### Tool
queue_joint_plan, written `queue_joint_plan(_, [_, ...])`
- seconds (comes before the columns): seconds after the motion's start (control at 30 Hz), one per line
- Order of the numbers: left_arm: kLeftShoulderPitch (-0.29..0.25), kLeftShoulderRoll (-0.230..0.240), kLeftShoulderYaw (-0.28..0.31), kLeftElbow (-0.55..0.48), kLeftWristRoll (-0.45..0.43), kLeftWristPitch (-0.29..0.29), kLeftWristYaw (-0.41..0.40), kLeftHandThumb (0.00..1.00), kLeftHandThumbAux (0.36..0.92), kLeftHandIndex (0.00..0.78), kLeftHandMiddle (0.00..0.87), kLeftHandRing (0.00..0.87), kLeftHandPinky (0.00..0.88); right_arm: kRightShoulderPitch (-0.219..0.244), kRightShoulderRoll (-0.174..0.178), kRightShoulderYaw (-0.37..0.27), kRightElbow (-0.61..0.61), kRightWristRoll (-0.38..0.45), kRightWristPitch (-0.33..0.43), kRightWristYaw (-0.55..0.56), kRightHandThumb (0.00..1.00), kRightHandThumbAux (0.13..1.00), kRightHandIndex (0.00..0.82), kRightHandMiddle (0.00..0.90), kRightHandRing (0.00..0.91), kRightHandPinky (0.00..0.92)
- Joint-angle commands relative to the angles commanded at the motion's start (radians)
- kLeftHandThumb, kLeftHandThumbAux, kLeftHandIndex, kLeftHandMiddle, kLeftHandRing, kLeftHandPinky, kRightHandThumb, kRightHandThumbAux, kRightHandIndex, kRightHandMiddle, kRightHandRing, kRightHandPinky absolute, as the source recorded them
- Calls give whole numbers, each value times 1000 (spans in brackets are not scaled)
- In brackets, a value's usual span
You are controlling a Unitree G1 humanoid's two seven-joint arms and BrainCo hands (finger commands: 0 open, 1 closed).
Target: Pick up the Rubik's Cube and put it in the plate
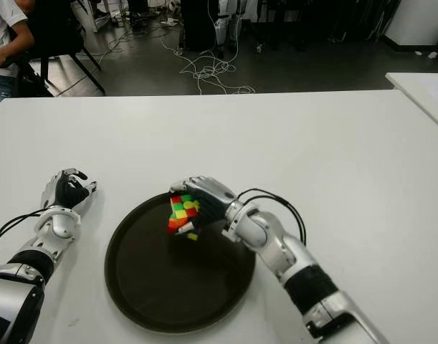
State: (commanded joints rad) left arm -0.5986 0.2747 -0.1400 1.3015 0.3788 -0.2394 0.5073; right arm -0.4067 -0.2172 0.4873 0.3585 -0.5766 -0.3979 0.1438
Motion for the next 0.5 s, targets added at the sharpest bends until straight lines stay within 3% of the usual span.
queue_joint_plan(0.27, [2,0,-1,-1,2,0,3,682,713,428,716,746,744,-11,-8,34,51,-68,-8,-33,133,839,605,775,784,769])
queue_joint_plan(0.5, [3,-1,-1,-3,1,-1,1,681,714,428,709,735,705,-23,-14,49,85,-108,-22,-58,175,846,588,773,781,772])
